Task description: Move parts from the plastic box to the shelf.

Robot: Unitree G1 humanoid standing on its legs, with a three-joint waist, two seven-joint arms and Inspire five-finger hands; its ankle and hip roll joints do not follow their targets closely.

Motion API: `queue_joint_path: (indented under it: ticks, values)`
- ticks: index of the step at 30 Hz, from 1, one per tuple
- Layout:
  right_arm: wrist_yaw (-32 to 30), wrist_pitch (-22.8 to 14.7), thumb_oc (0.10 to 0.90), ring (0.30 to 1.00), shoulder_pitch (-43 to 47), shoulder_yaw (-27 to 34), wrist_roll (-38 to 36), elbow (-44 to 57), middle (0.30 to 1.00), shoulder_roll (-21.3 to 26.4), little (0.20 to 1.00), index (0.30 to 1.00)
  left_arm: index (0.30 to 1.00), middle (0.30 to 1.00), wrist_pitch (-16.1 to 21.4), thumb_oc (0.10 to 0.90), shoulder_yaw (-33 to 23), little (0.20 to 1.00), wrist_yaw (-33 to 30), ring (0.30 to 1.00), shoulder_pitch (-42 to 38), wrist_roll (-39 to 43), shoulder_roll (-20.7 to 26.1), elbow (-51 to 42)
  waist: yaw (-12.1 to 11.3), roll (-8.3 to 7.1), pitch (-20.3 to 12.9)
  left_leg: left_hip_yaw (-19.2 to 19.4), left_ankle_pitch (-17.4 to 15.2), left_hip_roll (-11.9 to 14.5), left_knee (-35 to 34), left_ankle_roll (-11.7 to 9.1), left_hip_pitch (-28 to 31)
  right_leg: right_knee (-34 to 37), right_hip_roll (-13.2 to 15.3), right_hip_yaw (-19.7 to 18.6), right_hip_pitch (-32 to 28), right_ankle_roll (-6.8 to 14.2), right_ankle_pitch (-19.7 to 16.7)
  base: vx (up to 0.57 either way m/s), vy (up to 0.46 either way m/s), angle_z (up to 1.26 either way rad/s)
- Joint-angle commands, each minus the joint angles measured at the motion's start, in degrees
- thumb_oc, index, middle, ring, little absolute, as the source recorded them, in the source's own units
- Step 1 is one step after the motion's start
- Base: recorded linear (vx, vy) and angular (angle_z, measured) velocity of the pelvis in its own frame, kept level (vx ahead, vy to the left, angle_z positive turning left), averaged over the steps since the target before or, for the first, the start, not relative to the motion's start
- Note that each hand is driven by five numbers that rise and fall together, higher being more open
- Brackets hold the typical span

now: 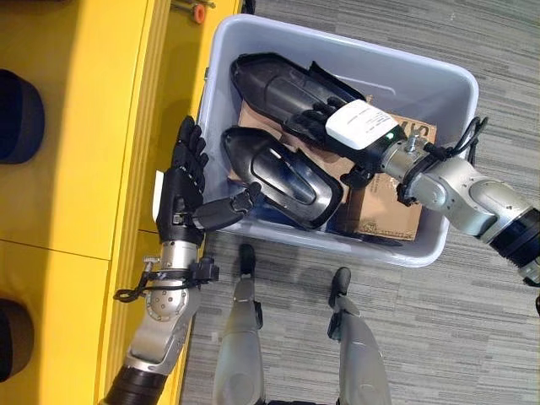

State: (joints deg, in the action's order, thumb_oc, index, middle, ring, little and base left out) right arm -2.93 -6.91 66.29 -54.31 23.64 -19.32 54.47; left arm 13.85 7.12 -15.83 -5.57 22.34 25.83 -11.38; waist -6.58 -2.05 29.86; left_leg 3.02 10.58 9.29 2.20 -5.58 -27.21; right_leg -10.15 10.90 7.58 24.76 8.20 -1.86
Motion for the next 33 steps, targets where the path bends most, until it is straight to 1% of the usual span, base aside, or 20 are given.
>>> queue_joint_path:
  ticks: [1,8,16,22,24,30,33]
  values:
    - [-4.8,-0.8,0.9,1.0,12.8,-1.2,0.4,1.6,1.0,3.8,1.0,1.0,1.0,1.0,7.1,0.9,-0.9,1.0,-0.6,1.0,-1.7,0.2,1.7,-7.5,0.1,-2.11,-0.1,0.4,-6.1,1.8,4.9,-1.8,0.9,0.9,2.1,1.4,-2.3,-0.1,0.4,0.01,0.002,0.04]
    - [-4.9,-0.7,0.9,1.0,16.6,-5.0,2.1,-0.3,1.0,5.2,1.0,1.0,1.0,1.0,7.4,0.9,-0.7,1.0,-0.5,1.0,-1.7,0.4,1.8,-7.7,0.1,-2.4,-0.1,0.2,-6.3,1.8,5.0,-1.7,0.5,0.8,1.8,1.4,-2.0,-0.1,0.7,0.0,0.0,0.0]
    - [-4.5,-0.9,0.9,1.0,21.8,-10.8,5.7,-1.5,1.0,7.6,1.0,1.0,1.0,1.0,7.6,0.9,-0.5,1.0,-0.3,1.0,-1.3,0.8,2.1,-7.9,0.2,-2.82,-0.1,0.0,-6.3,1.6,5.1,-1.7,-0.1,0.7,1.6,1.5,-1.4,-0.1,0.8,0.0,0.0,0.0]
    - [-4.7,-1.1,0.9,1.0,24.7,-14.2,7.5,-2.6,1.0,7.7,1.0,1.0,1.0,1.0,7.6,0.9,-0.2,1.0,-0.3,1.0,-1.4,0.8,2.2,-8.2,0.1,-2.81,-0.1,-0.2,-6.2,1.7,5.1,-1.7,-0.6,0.5,1.6,1.7,-0.9,-0.1,0.9,0.0,0.0,0.0]
    - [-4.7,-1.2,0.9,1.0,26.7,-16.9,9.1,-3.4,1.0,7.8,1.0,1.0,1.0,1.0,7.7,0.9,0.0,1.0,-0.2,1.0,-1.5,0.9,2.4,-8.4,0.0,-2.78,-0.1,-0.3,-6.1,1.7,5.1,-1.8,-1.0,0.4,1.6,1.8,-0.6,-0.1,0.9,0.0,0.0,0.0]
    - [-4.4,-1.3,0.9,1.0,30.5,-21.6,11.6,-6.0,1.0,7.1,1.0,1.0,1.0,1.0,8.1,0.9,-0.3,1.0,-0.3,1.0,-1.4,1.1,2.7,-8.5,-0.3,-2.6,-0.1,-0.5,-6.0,1.6,5.1,-1.8,-1.8,0.2,1.6,1.8,0.2,-0.1,1.0,0.0,0.0,0.0]
    - [-4.6,-1.1,0.9,1.0,31.1,-22.1,12.2,-6.5,1.0,7.0,1.0,1.0,1.0,1.0,8.2,0.9,-0.4,1.0,-0.5,1.0,-1.4,1.2,2.7,-8.5,-0.3,-2.56,-0.1,-0.6,-6.0,1.5,5.1,-1.8,-2.1,0.1,1.5,1.8,0.6,-0.1,1.1,0.0,0.0,0.0]
